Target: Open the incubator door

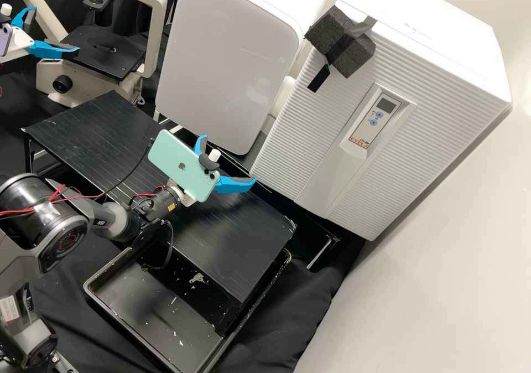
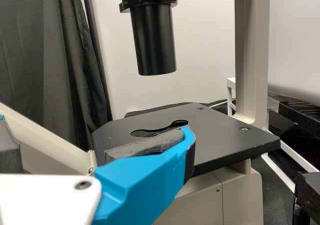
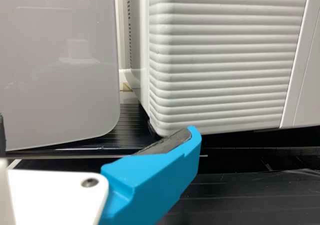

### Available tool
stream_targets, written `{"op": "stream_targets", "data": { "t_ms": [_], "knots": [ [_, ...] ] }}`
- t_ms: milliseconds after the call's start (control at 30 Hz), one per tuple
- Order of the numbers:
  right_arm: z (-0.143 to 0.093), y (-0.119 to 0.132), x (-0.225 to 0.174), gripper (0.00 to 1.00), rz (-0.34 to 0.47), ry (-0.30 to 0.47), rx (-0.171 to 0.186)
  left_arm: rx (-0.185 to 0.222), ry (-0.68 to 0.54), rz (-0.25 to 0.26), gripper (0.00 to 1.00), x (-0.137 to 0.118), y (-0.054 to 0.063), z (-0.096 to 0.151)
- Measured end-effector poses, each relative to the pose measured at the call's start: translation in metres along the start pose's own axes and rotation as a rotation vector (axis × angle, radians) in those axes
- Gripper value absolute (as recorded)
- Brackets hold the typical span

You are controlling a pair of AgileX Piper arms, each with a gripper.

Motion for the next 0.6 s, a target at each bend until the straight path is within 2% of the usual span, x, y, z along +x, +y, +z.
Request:
{"op": "stream_targets", "data": {
  "t_ms": [400, 600],
  "knots": [
    [-0.002, 0.002, -0.003, 1.0, 0.005, 0.005, 0.0, 0.0, 0.0, 0.0, 1.0, 0.0, 0.0, 0.0],
    [-0.02, 0.021, -0.015, 1.0, 0.071, 0.066, 0.006, 0.0, 0.0, 0.0, 1.0, 0.0, 0.0, 0.0]
  ]
}}
